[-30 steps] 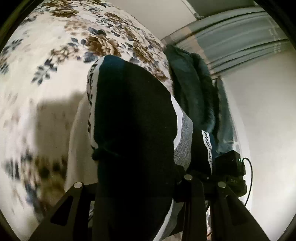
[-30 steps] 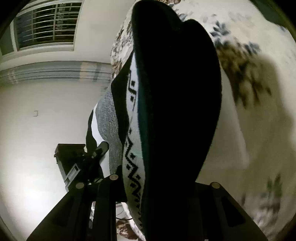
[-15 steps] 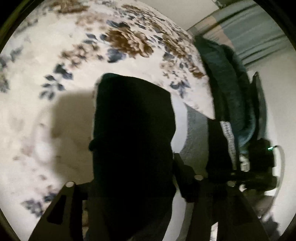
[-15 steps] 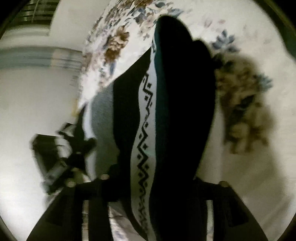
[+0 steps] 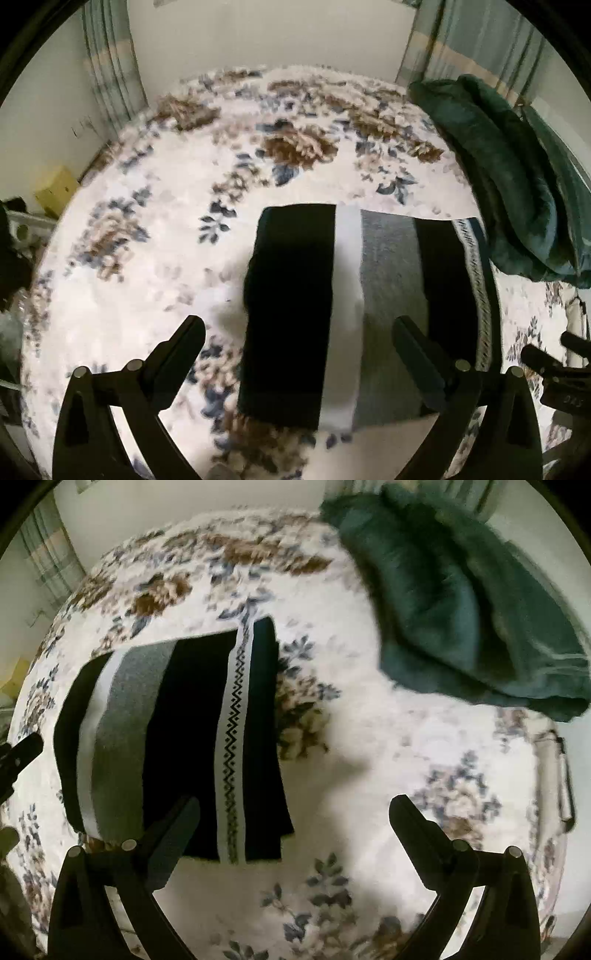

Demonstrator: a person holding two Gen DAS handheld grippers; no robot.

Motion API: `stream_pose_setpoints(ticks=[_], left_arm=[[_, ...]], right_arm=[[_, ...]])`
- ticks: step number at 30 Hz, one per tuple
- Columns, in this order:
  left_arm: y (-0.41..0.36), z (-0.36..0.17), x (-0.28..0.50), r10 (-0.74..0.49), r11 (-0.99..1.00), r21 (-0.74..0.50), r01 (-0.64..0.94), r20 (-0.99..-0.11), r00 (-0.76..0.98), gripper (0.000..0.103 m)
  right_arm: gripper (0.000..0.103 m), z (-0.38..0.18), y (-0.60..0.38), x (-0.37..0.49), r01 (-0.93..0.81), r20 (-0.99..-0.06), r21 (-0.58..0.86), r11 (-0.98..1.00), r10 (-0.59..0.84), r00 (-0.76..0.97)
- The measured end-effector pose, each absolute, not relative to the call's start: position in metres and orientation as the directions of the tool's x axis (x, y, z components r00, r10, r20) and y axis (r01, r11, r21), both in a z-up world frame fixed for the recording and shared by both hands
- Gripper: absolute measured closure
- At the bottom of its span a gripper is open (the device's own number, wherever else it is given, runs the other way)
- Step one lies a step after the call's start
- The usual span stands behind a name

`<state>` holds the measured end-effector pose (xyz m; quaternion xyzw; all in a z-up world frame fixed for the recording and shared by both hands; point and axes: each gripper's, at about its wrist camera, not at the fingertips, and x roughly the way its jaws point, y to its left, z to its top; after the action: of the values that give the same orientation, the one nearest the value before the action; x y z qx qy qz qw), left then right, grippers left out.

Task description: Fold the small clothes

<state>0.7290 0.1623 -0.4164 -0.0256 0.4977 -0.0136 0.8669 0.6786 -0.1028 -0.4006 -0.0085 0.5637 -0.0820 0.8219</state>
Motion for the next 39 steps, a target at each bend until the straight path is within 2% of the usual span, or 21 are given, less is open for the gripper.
stream_pose_setpoints(ticks=[4,23,30,39], left_arm=[[0.153,-0.377,0.689,0.007,1.0,0.012,0.006,-0.845,0.534,0.0],[0.138,-0.15,0.465,-0.008,1.0,-0.002,0.009,-0.714,0.7,0.0],[0.137,-0.092,0.401,-0.017,1.0,-0.02,0.005,-0.654,0.756,0.0],[0.133,-0.057,0.351,-0.007,1.0,-0.025,-0.01,-0.607,0.795,0.0]], right_arm=[[0.0,-0.34,-0.105,0.626,0.171,-0.89,-0.133,0.976,-0.194,0.414],[0.0,-0.06,-0.081,0.37,0.182,-0.73,-0.106,0.978,-0.201,0.653],[0.0,0.012,-0.075,0.287,0.157,-0.672,-0.079,0.984,-0.169,0.721],[0.0,0.069,-0.08,0.213,0.135,-0.621,-0.07,0.988,-0.149,0.77]])
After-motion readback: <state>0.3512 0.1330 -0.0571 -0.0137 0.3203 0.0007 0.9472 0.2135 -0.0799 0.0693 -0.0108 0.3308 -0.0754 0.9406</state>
